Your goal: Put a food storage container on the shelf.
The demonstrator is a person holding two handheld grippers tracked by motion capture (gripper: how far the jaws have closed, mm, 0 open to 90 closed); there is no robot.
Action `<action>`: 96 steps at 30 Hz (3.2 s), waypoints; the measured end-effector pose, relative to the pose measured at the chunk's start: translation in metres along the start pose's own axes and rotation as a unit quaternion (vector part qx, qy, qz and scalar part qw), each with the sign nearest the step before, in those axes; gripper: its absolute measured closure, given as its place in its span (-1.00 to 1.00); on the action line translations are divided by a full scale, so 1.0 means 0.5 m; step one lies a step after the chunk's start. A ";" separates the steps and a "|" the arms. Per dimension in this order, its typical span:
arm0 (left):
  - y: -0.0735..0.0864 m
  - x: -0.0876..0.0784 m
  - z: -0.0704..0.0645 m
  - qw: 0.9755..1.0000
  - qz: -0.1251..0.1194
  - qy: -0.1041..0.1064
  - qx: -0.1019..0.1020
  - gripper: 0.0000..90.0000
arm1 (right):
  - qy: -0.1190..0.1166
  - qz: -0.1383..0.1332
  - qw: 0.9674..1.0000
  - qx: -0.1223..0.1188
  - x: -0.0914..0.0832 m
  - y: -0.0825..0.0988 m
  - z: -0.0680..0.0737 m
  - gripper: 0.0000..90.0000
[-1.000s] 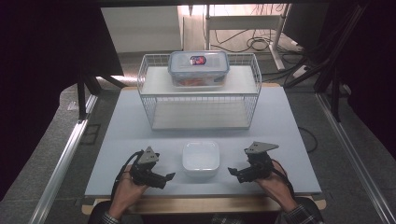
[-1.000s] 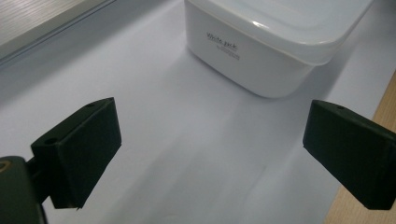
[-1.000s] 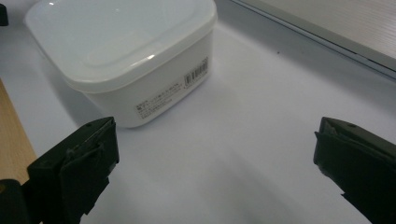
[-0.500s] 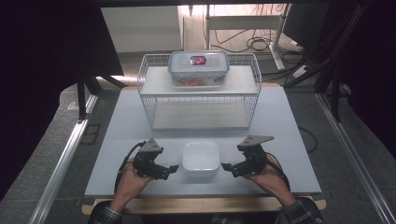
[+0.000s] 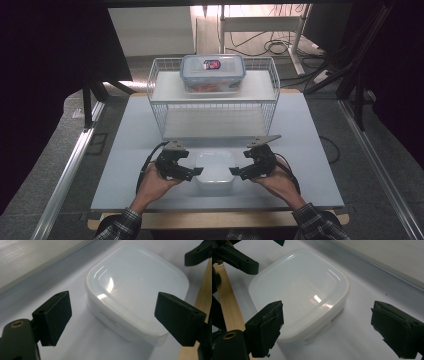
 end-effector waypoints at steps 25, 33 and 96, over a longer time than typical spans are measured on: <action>0.038 0.007 -0.032 0.995 -0.020 0.070 -0.069 -0.09 | -0.046 0.049 0.997 0.041 0.001 0.025 0.039 -0.06; 0.022 -0.008 -0.025 0.994 -0.056 0.023 -0.091 0.43 | -0.046 0.035 0.993 0.105 -0.015 0.014 0.016 0.50; -0.285 -0.198 -0.011 0.986 -0.157 -0.046 -0.022 0.74 | 0.034 -0.166 0.981 0.091 -0.155 -0.290 -0.061 0.74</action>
Point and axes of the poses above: each handheld gripper's, and its own axes: x roughly forward along the jaws, y roughly out of its underside, z roughly to its left, the point moved 8 cm from there along x, roughly forward along the jaws, and after that the axes turned 14 degrees about y, right-handed, at the moved point
